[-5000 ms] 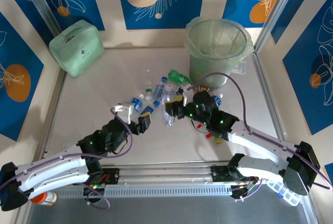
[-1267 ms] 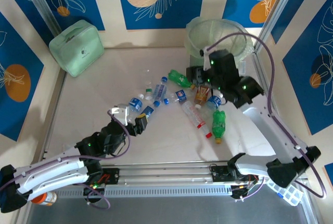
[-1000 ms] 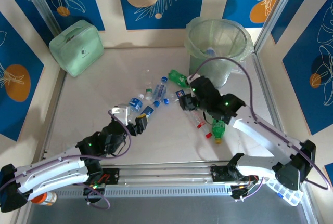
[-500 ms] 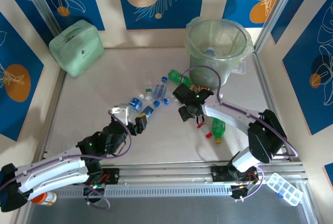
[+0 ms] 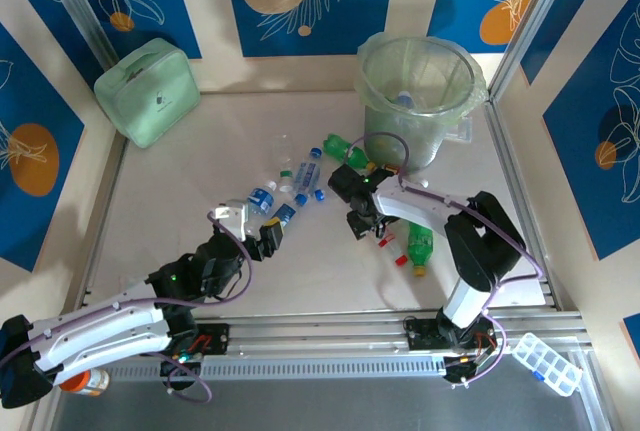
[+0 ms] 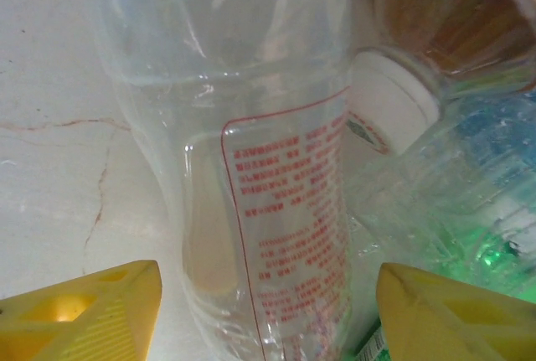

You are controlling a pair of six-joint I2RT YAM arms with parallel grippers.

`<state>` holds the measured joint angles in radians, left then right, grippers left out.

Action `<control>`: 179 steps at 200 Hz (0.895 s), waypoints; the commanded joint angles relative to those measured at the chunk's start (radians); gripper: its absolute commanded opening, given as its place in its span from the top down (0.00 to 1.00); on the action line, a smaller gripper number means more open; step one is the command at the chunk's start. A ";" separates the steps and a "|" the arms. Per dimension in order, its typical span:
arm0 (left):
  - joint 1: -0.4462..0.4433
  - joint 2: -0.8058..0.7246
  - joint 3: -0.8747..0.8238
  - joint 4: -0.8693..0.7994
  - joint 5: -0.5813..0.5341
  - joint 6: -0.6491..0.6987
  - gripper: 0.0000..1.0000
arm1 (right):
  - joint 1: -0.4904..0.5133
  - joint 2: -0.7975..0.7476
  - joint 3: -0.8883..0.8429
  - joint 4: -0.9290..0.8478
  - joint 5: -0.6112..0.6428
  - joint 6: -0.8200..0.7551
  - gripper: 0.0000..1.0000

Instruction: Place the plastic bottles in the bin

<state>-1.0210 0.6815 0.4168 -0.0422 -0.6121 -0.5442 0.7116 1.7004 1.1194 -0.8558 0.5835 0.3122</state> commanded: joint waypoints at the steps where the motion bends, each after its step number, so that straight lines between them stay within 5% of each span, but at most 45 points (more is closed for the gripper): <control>1: 0.006 -0.014 0.010 0.010 -0.021 0.007 0.14 | -0.004 0.026 0.001 0.016 -0.055 -0.016 0.34; 65: 0.006 -0.004 0.010 0.014 -0.027 0.010 0.14 | 0.003 0.022 -0.006 0.043 -0.082 -0.033 0.52; 135: 0.006 -0.002 0.008 0.015 -0.026 0.010 0.14 | 0.011 0.016 -0.004 0.040 -0.085 -0.033 0.54; 179: 0.006 -0.013 0.008 0.013 -0.019 0.010 0.14 | 0.034 -0.121 -0.016 0.068 -0.092 -0.033 0.57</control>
<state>-1.0210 0.6819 0.4171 -0.0418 -0.6147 -0.5442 0.7219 1.6890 1.1133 -0.8146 0.5213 0.2844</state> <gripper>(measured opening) 0.862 0.441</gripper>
